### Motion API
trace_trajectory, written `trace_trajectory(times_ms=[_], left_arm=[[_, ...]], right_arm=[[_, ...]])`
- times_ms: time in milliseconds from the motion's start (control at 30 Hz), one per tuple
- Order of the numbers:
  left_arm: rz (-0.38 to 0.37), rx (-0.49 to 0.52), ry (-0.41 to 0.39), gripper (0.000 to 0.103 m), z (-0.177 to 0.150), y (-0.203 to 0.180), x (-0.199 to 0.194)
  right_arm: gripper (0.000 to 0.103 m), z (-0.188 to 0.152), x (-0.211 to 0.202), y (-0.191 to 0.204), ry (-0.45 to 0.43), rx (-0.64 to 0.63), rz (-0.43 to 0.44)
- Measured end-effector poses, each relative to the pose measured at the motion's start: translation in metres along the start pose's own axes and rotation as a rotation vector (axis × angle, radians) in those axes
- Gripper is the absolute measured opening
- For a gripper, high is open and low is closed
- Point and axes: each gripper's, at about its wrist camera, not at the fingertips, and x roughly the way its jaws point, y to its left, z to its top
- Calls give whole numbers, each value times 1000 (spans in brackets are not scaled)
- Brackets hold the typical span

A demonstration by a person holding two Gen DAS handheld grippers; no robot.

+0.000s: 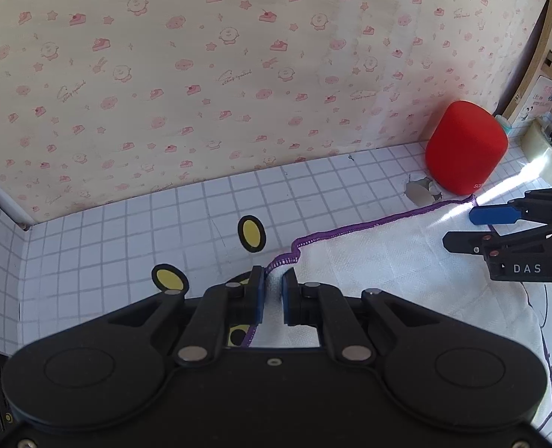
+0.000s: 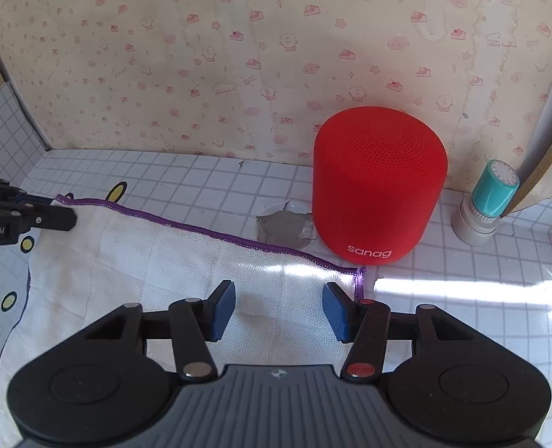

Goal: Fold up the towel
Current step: 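Close the left gripper on the towel's purple-stitched edge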

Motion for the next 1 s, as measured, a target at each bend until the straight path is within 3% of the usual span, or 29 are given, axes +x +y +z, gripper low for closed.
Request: trace_trajectory(times_ms=[733,1000], left_arm=[[-47,184,16,10,-20,-55,-25],[-82,236,11,10,-28,-72,-36]], right_arm=[[51,-29,-34,13,26,-131,19],[51,-29,-27,10,57,-123,9]])
